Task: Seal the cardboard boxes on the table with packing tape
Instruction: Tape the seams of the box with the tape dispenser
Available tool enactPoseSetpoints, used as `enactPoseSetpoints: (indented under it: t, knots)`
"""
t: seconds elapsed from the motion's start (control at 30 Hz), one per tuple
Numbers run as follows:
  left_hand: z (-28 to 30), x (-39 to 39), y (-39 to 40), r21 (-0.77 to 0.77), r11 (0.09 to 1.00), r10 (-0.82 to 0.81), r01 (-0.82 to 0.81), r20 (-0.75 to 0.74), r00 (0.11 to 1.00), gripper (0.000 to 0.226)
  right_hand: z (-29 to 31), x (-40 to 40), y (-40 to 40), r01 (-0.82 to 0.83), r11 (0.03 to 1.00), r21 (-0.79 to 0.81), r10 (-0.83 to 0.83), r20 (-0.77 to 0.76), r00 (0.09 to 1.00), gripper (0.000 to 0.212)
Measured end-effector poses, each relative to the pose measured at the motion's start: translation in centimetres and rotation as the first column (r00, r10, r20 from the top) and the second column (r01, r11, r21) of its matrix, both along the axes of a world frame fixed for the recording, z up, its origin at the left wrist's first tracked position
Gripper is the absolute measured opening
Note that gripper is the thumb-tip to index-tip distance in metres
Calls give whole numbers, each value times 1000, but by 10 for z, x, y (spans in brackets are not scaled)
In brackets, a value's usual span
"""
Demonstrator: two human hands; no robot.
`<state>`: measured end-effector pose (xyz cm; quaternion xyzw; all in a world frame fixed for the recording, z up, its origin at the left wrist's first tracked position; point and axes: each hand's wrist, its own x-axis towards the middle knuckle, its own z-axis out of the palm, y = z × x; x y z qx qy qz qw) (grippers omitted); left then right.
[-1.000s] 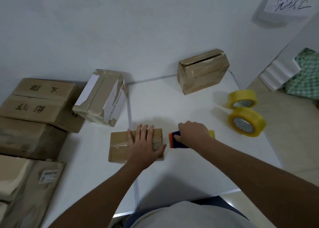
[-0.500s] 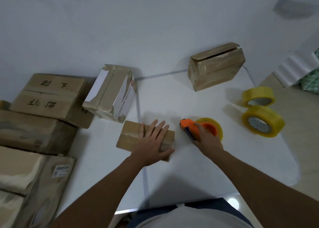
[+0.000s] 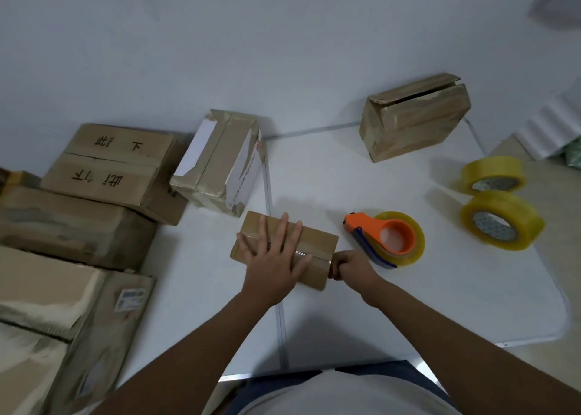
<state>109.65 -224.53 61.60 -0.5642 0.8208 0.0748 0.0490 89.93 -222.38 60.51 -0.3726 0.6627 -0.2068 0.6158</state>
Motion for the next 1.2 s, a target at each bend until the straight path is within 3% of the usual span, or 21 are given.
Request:
enactPoseSetpoints:
  t: [0.17,0.23,0.3,0.33,0.4,0.47,0.53,0.67,0.73,0.8,0.87,1.0,1.1,1.2]
  knots:
    - [1,2,0,-25,1000,-13,13,1,1000,69,-13,1,2,-139,987,74,152,-203,967,26]
    - [0,6,0,-40,997,-60,60,-9,998,69,-10,-6,5,10,999,-44,-22,-287,958,21]
    - [1,10,-2,-49,986,-162,161,-19,987,69,0,-13,9,225,954,-196,-265,-213,940,16]
    - [1,11,-7,-51,970,-241,239,-27,970,69,7,-13,10,269,940,-209,-302,-141,943,18]
    - [1,13,-25,-39,908,-419,418,-35,907,68,23,-9,17,195,961,-198,-213,-73,974,23]
    - [2,10,-54,-34,812,-583,583,-6,812,67,29,-2,25,91,972,-217,-120,-123,985,19]
    - [6,1,-78,-16,746,-665,665,19,746,65,26,2,29,93,957,-273,-146,-179,973,25]
    - [17,-13,-67,-39,798,-603,602,-47,796,60,23,3,29,110,941,-321,-182,-204,962,38]
    - [18,-16,-42,-26,859,-503,511,-229,834,61,23,3,30,61,947,-316,-127,-192,973,34]
    - [20,-17,-18,116,930,-281,349,-389,877,72,23,5,32,-6,949,-314,-60,-202,978,34]
    - [13,-17,-1,153,957,-186,247,-330,925,84,19,5,35,-22,943,-333,-65,-248,967,34]
    - [-11,-10,4,-37,954,-300,298,-112,947,87,4,-24,32,16,933,-359,-187,-446,875,29]
    - [-14,-15,1,-97,944,-324,317,-71,943,84,-14,-59,23,-85,952,-295,-131,-642,755,42]
    - [-10,-30,-5,-66,963,-265,261,-66,962,86,-24,-76,11,-141,966,-216,-34,-648,761,50]
